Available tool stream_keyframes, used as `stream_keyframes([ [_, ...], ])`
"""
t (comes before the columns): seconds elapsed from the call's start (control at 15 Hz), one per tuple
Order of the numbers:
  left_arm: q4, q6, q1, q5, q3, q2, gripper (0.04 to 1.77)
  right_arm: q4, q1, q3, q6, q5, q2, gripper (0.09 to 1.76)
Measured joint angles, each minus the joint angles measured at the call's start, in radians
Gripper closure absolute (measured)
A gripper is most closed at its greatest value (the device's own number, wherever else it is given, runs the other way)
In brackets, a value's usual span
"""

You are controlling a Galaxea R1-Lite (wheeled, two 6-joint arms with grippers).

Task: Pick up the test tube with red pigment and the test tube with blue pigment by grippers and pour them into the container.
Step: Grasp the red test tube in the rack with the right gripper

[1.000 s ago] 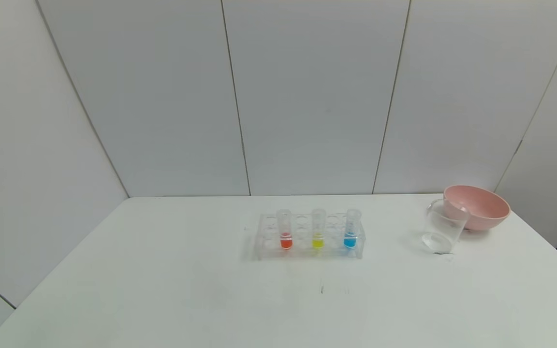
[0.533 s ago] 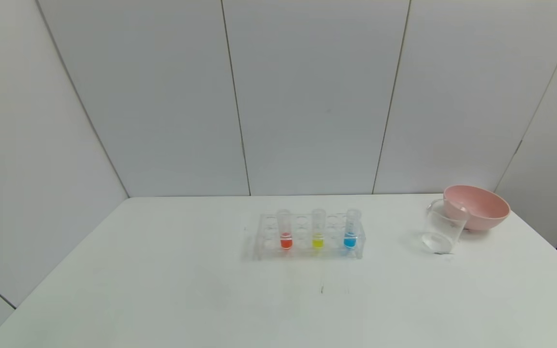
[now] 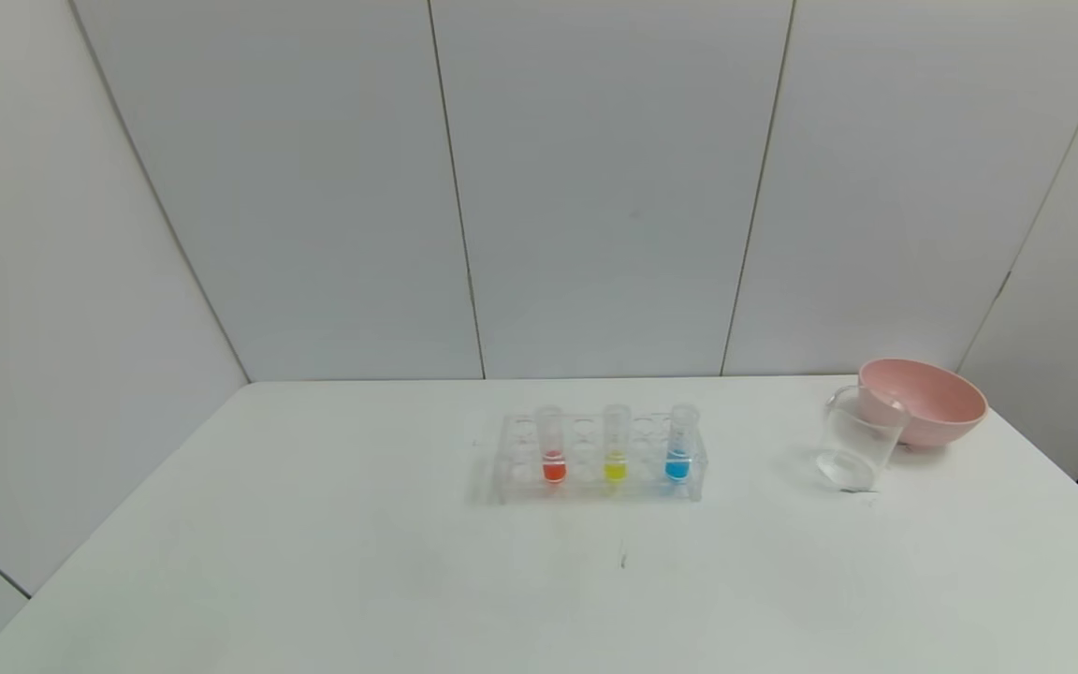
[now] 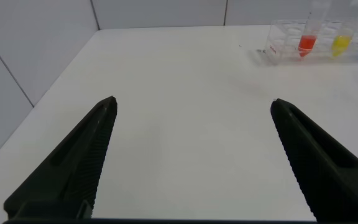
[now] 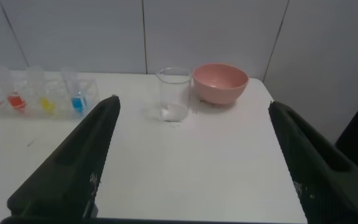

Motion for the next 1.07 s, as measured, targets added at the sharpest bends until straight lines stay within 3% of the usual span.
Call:
stream_keyframes([
  [0.2, 0.0, 0.0, 0.0, 0.0, 0.0, 0.0, 0.05, -0.181, -0.005, 0.004, 0.014, 0.001, 0.255, 0.14],
  [0.33, 0.0, 0.0, 0.0, 0.0, 0.0, 0.0, 0.05, -0.235, 0.009, -0.006, 0.05, 0.004, 0.415, 0.14],
  [0.53, 0.0, 0.0, 0.0, 0.0, 0.0, 0.0, 0.05, -0.332, 0.082, -0.038, 0.094, -0.004, 0.632, 0.14],
  [0.8, 0.0, 0.0, 0.0, 0.0, 0.0, 0.0, 0.05, -0.638, 0.268, -0.049, 0.108, -0.148, 0.909, 0.14],
  [1.07, 0.0, 0.0, 0.0, 0.0, 0.0, 0.0, 0.05, -0.72, 0.527, -0.093, 0.123, -0.34, 1.109, 0.14],
])
